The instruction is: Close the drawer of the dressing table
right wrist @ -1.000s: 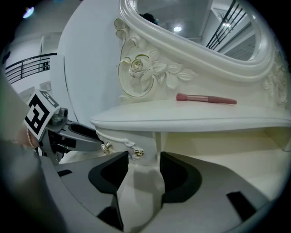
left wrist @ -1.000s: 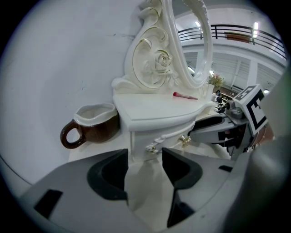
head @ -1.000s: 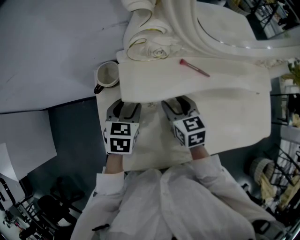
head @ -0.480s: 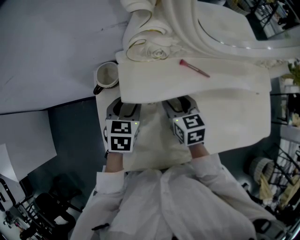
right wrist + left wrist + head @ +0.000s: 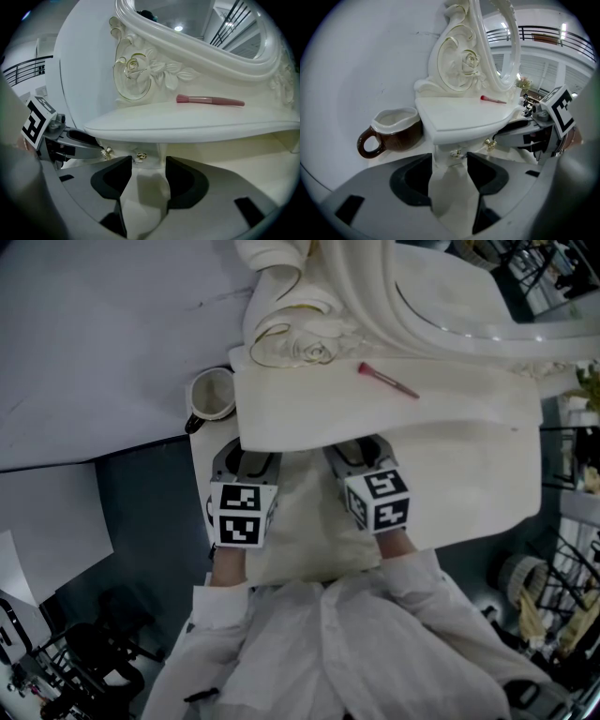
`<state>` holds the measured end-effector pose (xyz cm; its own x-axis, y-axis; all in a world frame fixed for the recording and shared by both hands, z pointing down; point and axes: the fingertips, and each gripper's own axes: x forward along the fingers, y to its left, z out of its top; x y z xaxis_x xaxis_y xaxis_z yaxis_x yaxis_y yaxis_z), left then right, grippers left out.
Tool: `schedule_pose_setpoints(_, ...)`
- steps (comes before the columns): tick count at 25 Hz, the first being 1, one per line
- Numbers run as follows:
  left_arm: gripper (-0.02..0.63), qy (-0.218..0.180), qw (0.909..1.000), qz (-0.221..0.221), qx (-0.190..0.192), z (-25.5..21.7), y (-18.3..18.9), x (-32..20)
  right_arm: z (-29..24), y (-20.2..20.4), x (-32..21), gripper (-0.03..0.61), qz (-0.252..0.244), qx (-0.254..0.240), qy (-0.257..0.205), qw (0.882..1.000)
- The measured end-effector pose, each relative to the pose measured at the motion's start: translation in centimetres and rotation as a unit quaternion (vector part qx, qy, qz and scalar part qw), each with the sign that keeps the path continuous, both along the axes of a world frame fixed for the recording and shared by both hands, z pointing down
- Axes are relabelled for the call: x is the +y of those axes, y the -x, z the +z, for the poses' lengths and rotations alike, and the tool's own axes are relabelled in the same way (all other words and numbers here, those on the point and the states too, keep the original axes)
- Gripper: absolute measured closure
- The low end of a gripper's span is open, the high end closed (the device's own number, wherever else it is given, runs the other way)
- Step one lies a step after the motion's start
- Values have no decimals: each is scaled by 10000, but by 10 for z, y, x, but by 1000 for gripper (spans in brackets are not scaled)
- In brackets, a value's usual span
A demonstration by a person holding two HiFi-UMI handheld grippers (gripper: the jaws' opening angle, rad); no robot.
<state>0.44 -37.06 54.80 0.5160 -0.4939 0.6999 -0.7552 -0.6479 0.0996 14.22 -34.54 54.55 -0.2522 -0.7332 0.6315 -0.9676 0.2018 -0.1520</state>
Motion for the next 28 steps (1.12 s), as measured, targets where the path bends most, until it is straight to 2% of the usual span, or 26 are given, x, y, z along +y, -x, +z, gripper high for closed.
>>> schedule_pose_setpoints(21,396,-96,9999,-62,67,-12,3,16,-9,7,18,376,44,13,-77,10000)
schedule_pose_setpoints(28,396,40,9993,-38,358,-22,0,34,-24,14,30,376,12,-187,-283,9994)
